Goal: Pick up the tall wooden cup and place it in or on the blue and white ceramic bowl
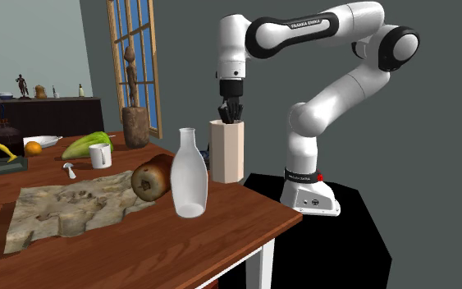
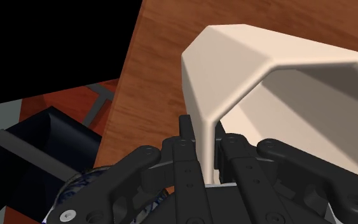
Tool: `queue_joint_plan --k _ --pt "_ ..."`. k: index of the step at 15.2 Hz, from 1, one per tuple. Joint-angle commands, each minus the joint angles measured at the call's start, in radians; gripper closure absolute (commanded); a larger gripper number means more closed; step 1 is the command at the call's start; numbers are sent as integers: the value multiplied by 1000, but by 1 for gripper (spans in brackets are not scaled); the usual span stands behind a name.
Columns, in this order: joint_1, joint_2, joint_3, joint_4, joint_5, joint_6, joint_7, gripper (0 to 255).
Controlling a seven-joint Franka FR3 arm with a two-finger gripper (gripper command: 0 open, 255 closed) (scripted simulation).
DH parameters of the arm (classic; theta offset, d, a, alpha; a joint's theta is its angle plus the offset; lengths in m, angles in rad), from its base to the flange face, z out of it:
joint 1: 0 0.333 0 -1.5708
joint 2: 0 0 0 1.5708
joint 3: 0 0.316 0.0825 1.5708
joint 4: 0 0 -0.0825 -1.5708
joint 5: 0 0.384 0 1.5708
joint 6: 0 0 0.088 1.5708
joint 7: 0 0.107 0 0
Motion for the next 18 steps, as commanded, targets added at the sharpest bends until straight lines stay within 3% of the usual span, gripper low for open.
queue_joint_plan --k 1,13,18 --pt "-3 0 -6 28 -6 -27 2 255" --pt "-20 16 -39 190 -41 -173 8 255" --pt "-82 113 -138 258 -130 -154 -98 255"
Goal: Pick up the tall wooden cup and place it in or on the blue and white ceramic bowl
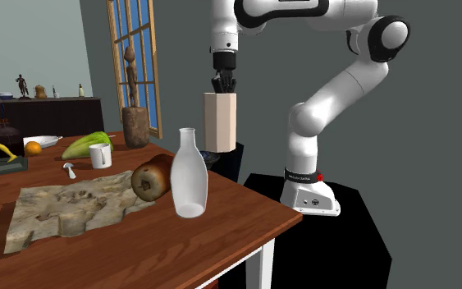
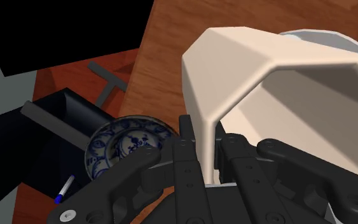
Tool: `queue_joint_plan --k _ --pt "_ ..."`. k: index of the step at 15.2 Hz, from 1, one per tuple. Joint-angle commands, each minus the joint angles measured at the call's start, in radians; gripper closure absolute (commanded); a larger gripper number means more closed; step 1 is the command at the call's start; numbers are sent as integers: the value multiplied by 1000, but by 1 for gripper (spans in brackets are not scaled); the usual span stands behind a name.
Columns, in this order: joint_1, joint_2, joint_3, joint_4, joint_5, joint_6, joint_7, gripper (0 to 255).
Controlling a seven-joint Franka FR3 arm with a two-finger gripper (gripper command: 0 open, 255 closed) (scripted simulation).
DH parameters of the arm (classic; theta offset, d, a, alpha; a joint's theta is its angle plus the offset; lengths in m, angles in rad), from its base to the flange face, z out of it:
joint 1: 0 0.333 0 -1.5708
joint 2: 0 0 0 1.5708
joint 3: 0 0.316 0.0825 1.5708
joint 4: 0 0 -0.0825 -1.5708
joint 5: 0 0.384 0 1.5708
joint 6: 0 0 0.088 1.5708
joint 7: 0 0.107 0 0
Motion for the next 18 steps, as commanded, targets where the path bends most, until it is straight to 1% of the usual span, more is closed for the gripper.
queue_joint_plan --k 1,5,10,16,17,18 --pt "-23 44 -37 27 -34 14 -43 255" --pt "-63 140 -105 106 -90 28 -120 255" --pt "-101 273 -182 229 -142 36 -210 255" --pt "-135 448 -263 411 -177 29 -314 255" --pt "-137 463 -269 427 -179 28 -322 255" --pt "-137 461 -270 412 -179 41 -322 255"
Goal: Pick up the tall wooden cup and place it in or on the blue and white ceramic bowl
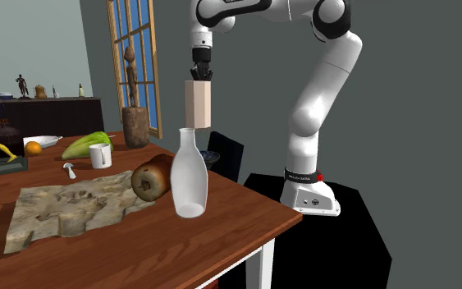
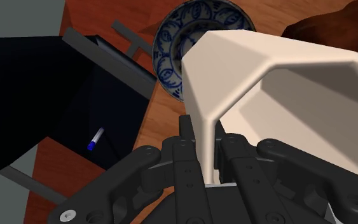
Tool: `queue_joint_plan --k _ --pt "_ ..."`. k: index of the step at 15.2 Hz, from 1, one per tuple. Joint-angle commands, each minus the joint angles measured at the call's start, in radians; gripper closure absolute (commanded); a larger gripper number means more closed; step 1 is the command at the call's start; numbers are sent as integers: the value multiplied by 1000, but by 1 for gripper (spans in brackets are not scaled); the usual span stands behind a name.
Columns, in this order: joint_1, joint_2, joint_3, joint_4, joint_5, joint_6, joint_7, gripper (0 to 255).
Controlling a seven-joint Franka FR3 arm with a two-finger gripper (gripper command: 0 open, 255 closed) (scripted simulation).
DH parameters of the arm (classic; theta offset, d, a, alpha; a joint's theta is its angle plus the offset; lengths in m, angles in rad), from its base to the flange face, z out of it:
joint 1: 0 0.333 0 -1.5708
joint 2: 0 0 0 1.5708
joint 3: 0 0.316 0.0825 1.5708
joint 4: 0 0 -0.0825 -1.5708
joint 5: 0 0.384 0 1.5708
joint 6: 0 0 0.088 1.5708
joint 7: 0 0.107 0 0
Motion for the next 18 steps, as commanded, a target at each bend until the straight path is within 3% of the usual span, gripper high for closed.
queue_joint_plan --k 1,18 --pt "-2 9 -4 -8 -2 18 -6 255" --pt "-4 13 -10 -233 -5 247 -6 255"
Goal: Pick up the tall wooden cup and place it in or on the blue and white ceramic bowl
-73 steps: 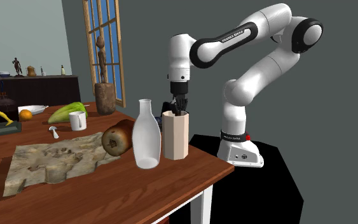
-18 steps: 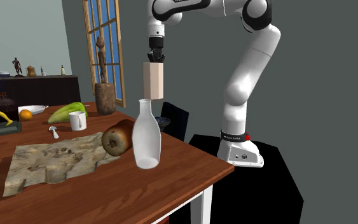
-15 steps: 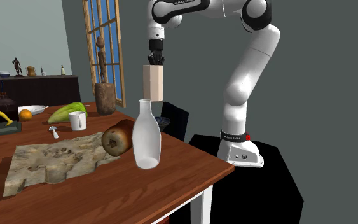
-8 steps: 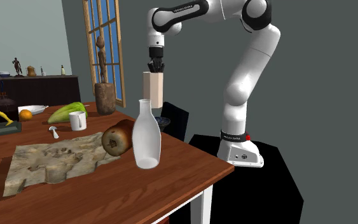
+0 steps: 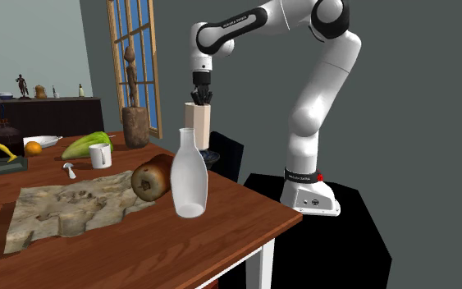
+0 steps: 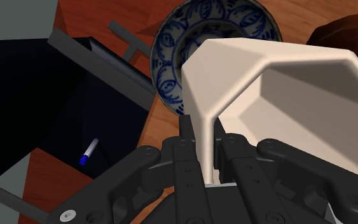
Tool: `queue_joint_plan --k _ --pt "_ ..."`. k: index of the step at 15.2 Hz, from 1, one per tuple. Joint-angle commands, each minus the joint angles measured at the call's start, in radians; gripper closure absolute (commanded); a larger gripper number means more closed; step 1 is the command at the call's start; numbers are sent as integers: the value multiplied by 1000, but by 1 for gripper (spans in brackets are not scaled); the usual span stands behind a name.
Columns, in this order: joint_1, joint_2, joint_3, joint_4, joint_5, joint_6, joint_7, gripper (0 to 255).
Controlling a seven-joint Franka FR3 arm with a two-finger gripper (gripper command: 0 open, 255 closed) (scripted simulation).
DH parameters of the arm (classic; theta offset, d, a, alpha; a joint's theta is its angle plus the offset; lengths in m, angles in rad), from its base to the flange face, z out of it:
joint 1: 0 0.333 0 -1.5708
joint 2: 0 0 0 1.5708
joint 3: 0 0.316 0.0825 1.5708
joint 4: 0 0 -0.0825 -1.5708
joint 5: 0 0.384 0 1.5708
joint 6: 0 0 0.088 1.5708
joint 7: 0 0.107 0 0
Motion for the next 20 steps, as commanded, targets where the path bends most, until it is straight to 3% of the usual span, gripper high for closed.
queue_joint_plan --k 1,5,13,14,19,20 --pt "-1 4 -2 -25 -1 31 -2 255" --pt "-1 18 -4 -78 -1 97 -2 255" --pt "-1 18 -4 -78 -1 97 -2 255" --pt "-1 18 -4 -78 -1 97 -2 0" --pt "-1 18 -4 -78 -1 97 -2 0" --pt "-1 10 -3 -51 -1 62 -2 0"
